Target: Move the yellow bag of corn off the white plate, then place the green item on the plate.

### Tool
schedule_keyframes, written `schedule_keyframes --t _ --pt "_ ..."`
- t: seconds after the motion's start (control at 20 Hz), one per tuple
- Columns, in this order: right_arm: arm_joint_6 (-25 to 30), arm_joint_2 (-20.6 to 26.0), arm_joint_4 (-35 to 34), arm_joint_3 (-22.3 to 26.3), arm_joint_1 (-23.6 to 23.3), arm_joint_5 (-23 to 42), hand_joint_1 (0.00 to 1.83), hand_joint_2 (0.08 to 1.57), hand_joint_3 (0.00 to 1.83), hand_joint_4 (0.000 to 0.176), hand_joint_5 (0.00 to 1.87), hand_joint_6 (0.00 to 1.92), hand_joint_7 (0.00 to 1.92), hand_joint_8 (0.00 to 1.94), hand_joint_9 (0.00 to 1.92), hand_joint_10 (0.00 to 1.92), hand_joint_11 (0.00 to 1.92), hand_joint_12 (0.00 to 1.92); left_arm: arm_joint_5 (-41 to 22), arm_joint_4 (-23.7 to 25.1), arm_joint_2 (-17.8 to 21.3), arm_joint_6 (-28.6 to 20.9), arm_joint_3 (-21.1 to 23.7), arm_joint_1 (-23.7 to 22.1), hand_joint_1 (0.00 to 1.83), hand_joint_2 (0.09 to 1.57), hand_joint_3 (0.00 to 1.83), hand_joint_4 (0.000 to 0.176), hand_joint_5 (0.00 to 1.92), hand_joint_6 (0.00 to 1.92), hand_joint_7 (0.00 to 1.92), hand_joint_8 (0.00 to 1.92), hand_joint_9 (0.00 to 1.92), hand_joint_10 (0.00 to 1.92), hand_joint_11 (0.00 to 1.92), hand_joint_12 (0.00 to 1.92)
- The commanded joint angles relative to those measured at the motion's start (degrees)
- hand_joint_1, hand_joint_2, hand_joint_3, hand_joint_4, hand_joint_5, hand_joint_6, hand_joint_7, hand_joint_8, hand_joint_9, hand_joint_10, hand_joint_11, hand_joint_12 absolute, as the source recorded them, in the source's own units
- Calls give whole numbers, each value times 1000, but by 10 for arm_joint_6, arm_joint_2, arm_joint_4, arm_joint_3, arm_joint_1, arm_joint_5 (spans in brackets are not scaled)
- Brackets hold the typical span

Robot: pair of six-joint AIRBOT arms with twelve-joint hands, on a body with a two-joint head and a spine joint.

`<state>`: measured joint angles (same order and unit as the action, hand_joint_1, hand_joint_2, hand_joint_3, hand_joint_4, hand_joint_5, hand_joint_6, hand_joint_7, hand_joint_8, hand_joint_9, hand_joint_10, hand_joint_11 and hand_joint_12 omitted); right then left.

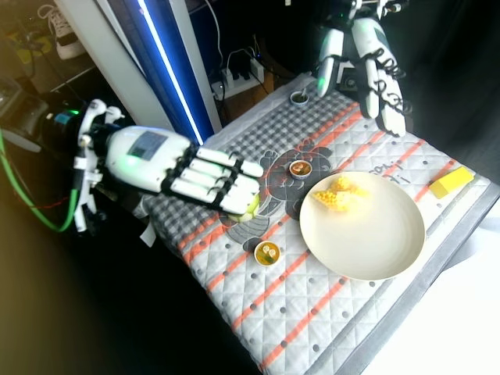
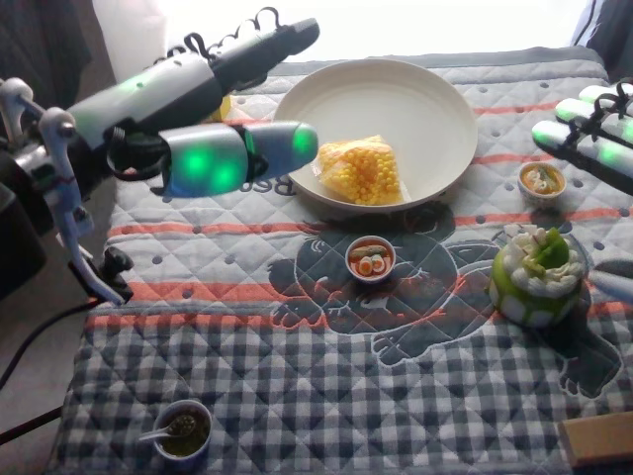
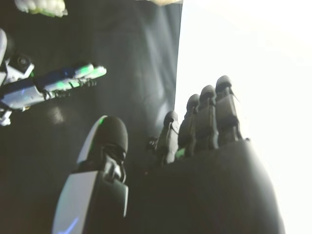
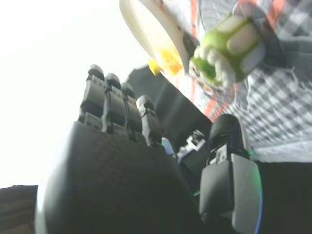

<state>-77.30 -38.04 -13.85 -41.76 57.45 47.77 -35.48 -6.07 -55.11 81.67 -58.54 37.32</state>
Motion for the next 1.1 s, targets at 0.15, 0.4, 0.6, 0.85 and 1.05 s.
schedule_keyframes --t 0.15,0.4,0.6,0.85,1.05 --pt "-3 -2 -2 -4 -3 79 535 1259 0 15 0 0 0 0 0 0 0 234 -42 6 -22 -1 -18 -25 631 1202 0 54 3 1 3 1 0 0 0 0" --pt "-3 -6 -11 -10 -2 82 483 1257 1 6 0 0 0 0 0 0 16 10 30 6 -71 -1 -72 -72 744 1173 17 76 64 11 57 4 39 13 0 280" --pt "-1 -10 -12 -12 -2 82 475 1279 0 51 0 0 0 0 0 0 1 390 105 -3 -138 2 -144 -97 923 1027 4 63 261 8 314 9 209 268 0 1343" --pt "3 -13 -12 -14 0 82 582 1295 0 30 0 0 0 0 2 1 0 732 190 -125 -227 120 -233 -96 900 1065 8 74 334 13 377 19 247 306 0 1323" --pt "8 -14 -12 -16 1 82 572 1313 2 21 0 0 0 0 0 0 0 528 223 -148 -263 120 -277 -89 835 1128 5 5 729 193 646 514 457 1047 212 1810"
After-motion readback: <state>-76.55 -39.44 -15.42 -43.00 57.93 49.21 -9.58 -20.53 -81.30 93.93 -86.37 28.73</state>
